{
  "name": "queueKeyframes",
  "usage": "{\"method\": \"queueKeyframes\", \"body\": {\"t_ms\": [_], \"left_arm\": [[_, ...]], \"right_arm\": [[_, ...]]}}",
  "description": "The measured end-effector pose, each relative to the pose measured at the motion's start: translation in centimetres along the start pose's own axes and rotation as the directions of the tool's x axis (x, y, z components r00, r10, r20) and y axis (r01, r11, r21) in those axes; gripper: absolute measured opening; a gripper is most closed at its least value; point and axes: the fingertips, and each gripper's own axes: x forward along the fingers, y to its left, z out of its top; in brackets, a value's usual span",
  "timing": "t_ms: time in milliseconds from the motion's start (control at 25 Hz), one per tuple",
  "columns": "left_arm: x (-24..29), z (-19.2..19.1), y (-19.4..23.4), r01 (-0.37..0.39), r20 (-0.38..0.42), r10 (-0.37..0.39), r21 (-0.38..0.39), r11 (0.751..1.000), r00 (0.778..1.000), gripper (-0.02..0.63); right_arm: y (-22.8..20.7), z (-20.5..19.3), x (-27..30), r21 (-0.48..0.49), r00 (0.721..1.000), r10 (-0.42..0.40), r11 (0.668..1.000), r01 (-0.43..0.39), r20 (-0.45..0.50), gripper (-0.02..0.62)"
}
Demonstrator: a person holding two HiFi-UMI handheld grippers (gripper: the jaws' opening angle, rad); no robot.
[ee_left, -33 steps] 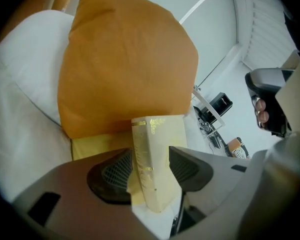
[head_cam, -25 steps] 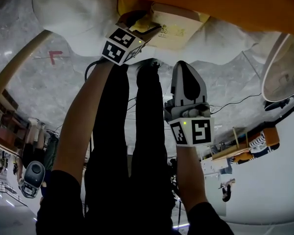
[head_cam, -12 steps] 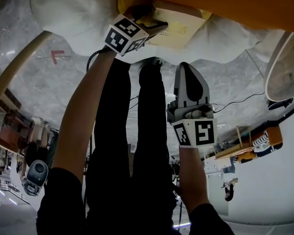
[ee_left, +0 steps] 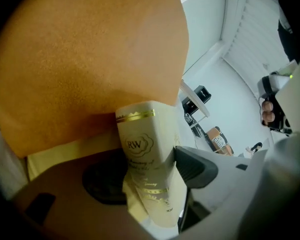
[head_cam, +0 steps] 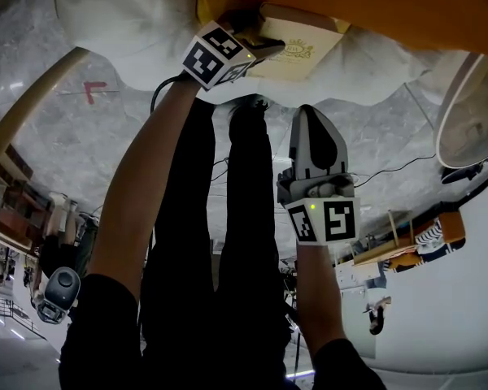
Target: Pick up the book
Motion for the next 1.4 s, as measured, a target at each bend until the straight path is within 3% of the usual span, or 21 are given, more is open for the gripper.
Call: {"method": "queueKeyframes", "body": {"t_ms": [360, 680, 1040, 1400], "left_arm": [[-1.9, -1.2, -2.0, -0.062, 0.023, 0.063, -0.051, 0.997, 0.998, 0.276], [-5.1, -1.9, -3.3, -0.196, 0.051, 0.200, -0.070, 0.978, 0.979, 0.262], [-9.6, -2.3, -3.6, -0.327, 0.087, 0.338, -0.117, 0.938, 0.937, 0.249], [-16.4, 0.8, -5.2, -0.442, 0.166, 0.466, -0.160, 0.882, 0.869, 0.242]], "right_arm": [[0.4, 1.6, -0.8, 0.004, 0.999, -0.012, 1.000, 0.012, 0.033, 0.002], [0.5, 1.1, -1.9, 0.015, 0.998, -0.034, 0.999, 0.033, 0.047, 0.002], [2.3, 1.2, -2.7, -0.004, 0.998, -0.026, 1.000, 0.026, 0.065, 0.002], [5.9, 2.5, -4.2, -0.057, 0.997, -0.006, 0.998, 0.011, 0.081, 0.002]]}}
